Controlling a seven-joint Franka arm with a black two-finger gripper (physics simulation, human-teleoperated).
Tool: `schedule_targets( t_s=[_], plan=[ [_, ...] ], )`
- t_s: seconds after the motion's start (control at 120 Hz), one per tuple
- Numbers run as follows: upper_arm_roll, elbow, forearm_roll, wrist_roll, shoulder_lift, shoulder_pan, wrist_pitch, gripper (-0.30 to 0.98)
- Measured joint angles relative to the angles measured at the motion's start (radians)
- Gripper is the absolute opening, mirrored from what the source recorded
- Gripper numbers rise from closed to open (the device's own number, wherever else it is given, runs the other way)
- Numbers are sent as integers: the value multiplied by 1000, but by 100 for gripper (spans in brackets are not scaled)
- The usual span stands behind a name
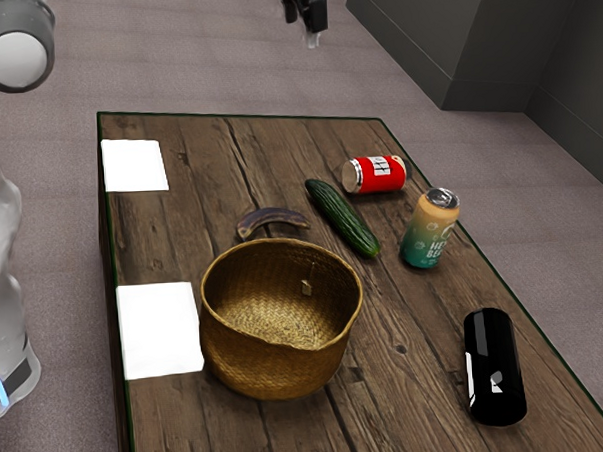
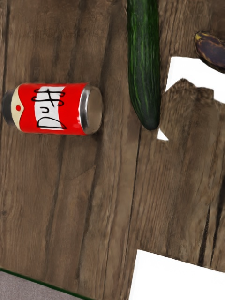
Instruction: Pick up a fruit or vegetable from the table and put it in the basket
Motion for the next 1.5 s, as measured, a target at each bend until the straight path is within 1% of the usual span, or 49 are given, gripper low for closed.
schedule_targets(
  t_s=[0.067,0.15,0.167,0.183,0.217,0.25,0.3,0.35,0.4,0.433,0.492,0.558,0.592,0.667,0.817,0.917,1.083,1.267,1.358,1.5],
  plan=[
    [6,5,-26,0,20,-52,-43,66],
    [10,8,-44,-2,27,-69,-80,67],
    [9,35,-45,-3,23,-68,-91,67],
    [3,111,-46,-3,14,-65,-103,67],
    [-20,248,-28,-2,-3,-46,-130,66],
    [-30,307,-12,3,23,-14,-153,66],
    [-35,324,2,11,67,23,-180,66],
    [-37,320,-28,23,142,72,-198,66],
    [-37,237,-56,36,210,99,-189,66],
    [-25,140,-70,46,214,92,-173,66],
    [9,-121,-81,60,111,50,-113,66],
    [24,-318,-81,73,30,44,-38,66],
    [27,-392,-80,79,9,53,5,66],
    [28,-488,-80,91,-9,55,94,66],
    [29,-561,-81,111,4,-69,235,66],
    [28,-615,-81,122,27,-112,308,66],
    [32,-679,-81,137,48,-139,379,66],
    [51,-719,-81,149,40,-169,417,66],
    [55,-723,-81,154,40,-157,427,66],
    [57,-723,-81,160,58,-113,439,65]
  ],
)
